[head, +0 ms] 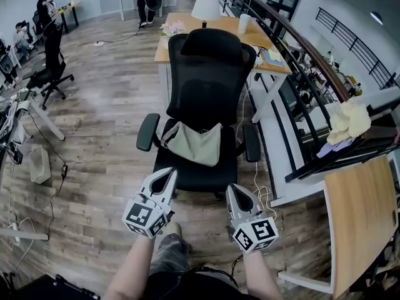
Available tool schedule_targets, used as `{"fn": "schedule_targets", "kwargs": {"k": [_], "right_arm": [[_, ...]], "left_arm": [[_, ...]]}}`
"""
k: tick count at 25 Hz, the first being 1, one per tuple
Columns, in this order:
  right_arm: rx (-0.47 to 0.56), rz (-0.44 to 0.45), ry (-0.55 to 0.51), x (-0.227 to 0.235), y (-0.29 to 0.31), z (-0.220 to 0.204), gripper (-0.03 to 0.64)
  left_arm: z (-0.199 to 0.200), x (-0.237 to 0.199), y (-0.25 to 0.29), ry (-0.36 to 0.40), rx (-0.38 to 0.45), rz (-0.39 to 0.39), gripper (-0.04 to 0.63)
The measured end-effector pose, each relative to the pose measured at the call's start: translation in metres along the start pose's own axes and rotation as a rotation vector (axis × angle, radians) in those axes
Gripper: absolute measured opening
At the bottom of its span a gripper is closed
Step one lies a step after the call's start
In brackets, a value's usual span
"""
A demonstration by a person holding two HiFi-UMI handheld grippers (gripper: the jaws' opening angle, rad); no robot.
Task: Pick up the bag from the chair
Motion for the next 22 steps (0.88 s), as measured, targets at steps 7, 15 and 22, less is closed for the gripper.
{"fn": "schedule_targets", "kwargs": {"k": [7,15,22], "right_arm": [[-0.022,-0.025,0.009,-0.002,0.063,-0.002,0.008],[-0.011,-0.064,0.021,0.006,0.101,-0.002,0.008],[-0.023,-0.08,0.041,0.031,0.122,-0.007,0.008]], "left_arm": [[-0.008,-0.055,0.031,-0.025,-0.046,-0.052,-0.003],[-0.011,-0.085,0.065,-0.02,-0.069,-0.118,-0.003],[-0.022,-0.094,0.092,-0.027,-0.092,-0.132,-0.003]]}}
Point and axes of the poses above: the fingertips, and each gripper's own axes: y forward along the fingers, x to its right, z out of its top, the point moved 8 cm from there along -y, backward along the fingers, and after that the axes turned 4 degrees about y, right-handed, at the moved point
